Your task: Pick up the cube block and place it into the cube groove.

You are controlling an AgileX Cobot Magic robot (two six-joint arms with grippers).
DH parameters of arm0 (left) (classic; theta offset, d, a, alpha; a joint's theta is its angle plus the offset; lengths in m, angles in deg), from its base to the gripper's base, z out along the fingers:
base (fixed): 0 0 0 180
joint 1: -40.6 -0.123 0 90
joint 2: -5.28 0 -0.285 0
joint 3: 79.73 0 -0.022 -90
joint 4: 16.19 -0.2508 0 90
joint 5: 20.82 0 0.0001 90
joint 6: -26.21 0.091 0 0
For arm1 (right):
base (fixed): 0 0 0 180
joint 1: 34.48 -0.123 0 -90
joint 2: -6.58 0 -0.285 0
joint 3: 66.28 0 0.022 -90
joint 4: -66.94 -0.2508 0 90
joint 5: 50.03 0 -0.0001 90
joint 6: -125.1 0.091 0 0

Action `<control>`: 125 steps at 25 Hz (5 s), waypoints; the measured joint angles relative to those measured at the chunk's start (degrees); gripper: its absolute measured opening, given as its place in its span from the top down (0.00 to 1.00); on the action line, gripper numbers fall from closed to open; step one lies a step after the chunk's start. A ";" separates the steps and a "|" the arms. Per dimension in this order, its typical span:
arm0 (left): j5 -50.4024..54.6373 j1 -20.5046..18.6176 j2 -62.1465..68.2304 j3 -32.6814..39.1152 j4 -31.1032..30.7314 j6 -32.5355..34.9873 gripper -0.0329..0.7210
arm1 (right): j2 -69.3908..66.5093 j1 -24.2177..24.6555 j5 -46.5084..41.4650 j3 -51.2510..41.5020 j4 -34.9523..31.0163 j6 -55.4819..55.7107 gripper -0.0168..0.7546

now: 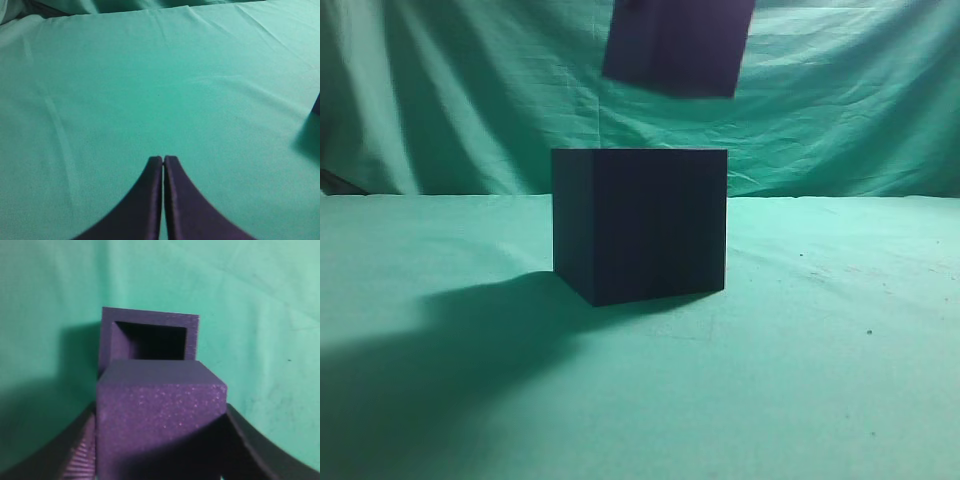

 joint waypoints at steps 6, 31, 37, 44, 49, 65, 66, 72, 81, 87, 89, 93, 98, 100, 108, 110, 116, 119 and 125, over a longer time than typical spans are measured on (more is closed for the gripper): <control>0.00 0.00 0.00 0.00 0.00 0.00 0.96 | -6.24 -2.69 0.95 1.88 0.00 -0.14 0.42; 0.00 0.00 0.00 0.00 0.00 0.00 0.96 | -9.02 -2.69 1.74 2.64 6.09 4.31 0.42; 0.00 0.00 0.00 0.00 0.00 0.00 0.96 | -9.02 -2.69 1.74 2.64 6.30 4.58 0.42; 0.00 0.00 0.00 0.00 0.00 0.00 0.96 | -9.02 -2.69 -1.03 4.90 7.09 4.67 0.16; 0.00 0.00 0.00 0.00 0.00 0.00 0.96 | -8.74 -2.69 -4.57 15.07 8.18 4.67 0.46; 0.00 0.00 0.00 0.00 0.00 0.00 0.96 | 28.84 -2.69 -6.10 -5.89 8.58 6.84 0.98; 0.00 0.00 0.00 0.00 0.00 0.00 0.96 | 32.05 -2.69 -6.23 -8.36 8.58 6.97 0.98; 0.00 0.00 0.00 0.00 0.00 0.00 0.96 | 49.66 -2.69 -5.63 -22.64 6.15 6.97 0.98; 0.00 0.00 0.00 0.00 0.00 0.00 0.96 | 66.87 -2.69 -6.83 -30.01 5.30 6.65 0.98; 0.00 0.00 0.00 0.00 0.00 0.00 0.96 | 69.14 -2.69 -3.22 -30.01 5.30 -2.77 0.98; 0.00 0.00 0.00 0.00 0.00 0.00 0.96 | 69.38 -2.69 0.11 -30.42 5.53 -4.85 0.98; 0.00 0.00 0.00 0.00 0.00 0.00 0.96 | 72.47 -0.24 10.33 -35.60 6.05 -7.20 0.98; 0.00 0.00 0.00 0.00 0.00 0.00 0.96 | 78.35 10.48 29.80 -51.28 6.54 -8.09 0.98; 0.00 0.00 0.00 0.00 0.00 0.00 0.96 | 80.92 16.04 35.56 -58.06 6.58 -8.46 0.98; 0.00 0.00 0.00 0.00 0.00 0.00 0.96 | 94.20 30.22 43.68 -77.70 6.15 -8.46 0.98; 0.00 0.00 0.00 0.00 0.00 0.00 0.96 | 96.72 32.10 44.17 -81.01 6.15 -8.46 0.98; 0.00 0.00 0.00 0.00 0.00 0.00 0.96 | 97.22 36.19 44.52 -86.67 6.03 -8.46 0.98; 0.00 0.00 0.00 0.00 0.00 0.00 0.96 | 97.22 37.54 44.30 -86.81 5.68 -7.52 0.98; 0.00 0.00 0.00 0.00 0.00 0.00 0.96 | 97.22 37.73 43.79 -86.81 5.47 -6.77 0.98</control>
